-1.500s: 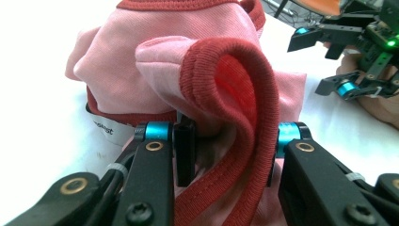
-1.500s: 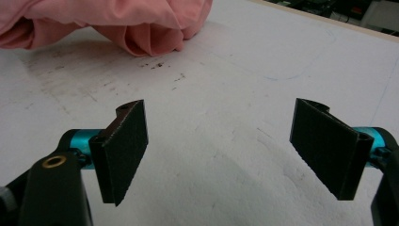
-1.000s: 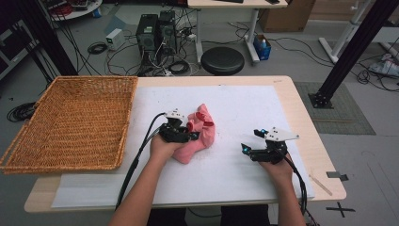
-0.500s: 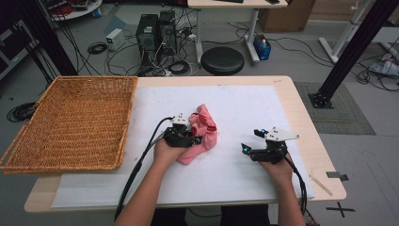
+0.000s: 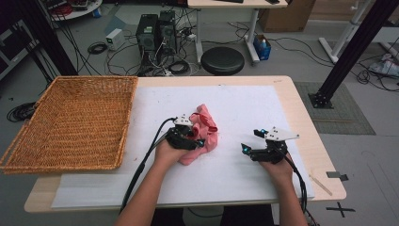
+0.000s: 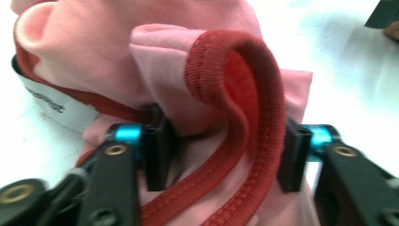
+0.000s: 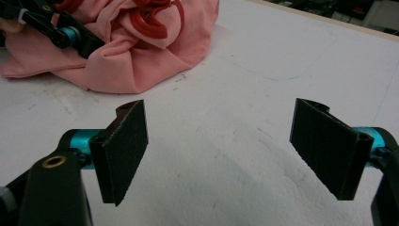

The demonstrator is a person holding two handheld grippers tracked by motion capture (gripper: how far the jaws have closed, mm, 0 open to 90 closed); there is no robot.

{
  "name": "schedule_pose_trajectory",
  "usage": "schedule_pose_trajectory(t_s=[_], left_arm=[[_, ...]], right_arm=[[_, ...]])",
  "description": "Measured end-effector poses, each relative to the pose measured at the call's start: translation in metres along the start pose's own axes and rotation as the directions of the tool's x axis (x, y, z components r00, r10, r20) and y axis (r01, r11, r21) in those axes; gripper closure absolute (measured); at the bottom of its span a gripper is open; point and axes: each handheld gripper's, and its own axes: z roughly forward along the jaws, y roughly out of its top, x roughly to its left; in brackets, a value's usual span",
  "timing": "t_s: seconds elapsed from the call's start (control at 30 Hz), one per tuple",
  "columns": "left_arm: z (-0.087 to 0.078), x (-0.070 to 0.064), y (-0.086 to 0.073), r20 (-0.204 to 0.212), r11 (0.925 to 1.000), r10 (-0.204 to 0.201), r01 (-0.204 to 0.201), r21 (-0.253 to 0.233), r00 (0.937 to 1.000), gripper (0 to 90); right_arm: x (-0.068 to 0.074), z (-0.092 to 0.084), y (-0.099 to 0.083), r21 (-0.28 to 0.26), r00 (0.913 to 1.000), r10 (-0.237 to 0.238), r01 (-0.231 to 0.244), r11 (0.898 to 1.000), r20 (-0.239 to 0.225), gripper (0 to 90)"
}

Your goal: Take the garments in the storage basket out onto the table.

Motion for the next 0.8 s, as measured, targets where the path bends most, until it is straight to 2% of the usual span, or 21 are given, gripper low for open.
schedule_pose_trajectory(t_s=[0.17,0.27,0.33,0.43,0.6,0.8], left_arm=[[-0.003,-0.003,0.003,-0.003,0.9999,-0.014,0.014,0.006,0.9999,34.8],[-0.007,-0.003,0.005,-0.008,0.9991,-0.043,0.043,-0.003,0.9990,30.0],[-0.012,-0.003,0.006,-0.002,0.9988,-0.047,0.047,-0.014,0.9989,23.2],[-0.017,-0.004,0.008,-0.003,0.9989,-0.037,0.037,-0.028,0.9993,20.3],[-0.037,-0.009,0.013,-0.010,0.9984,-0.023,0.023,-0.052,0.9997,19.5],[-0.051,-0.013,0.016,-0.006,0.9966,-0.031,0.030,-0.077,0.9995,15.9]], right_arm=[[-0.001,0.000,0.000,-0.001,0.9999,0.010,-0.010,1.000,-0.004,18.9],[0.000,0.000,0.000,0.000,1.0000,0.007,-0.007,1.000,-0.003,18.9],[0.000,0.000,0.000,0.001,1.0000,0.009,-0.009,1.000,-0.003,19.0],[-0.002,0.000,0.000,-0.002,0.9999,0.010,-0.010,1.000,-0.007,19.0],[-0.002,0.000,0.000,0.001,0.9997,0.019,-0.019,1.000,-0.012,19.0],[-0.001,0.000,0.000,0.000,0.9999,0.008,-0.008,1.000,-0.006,19.0]])
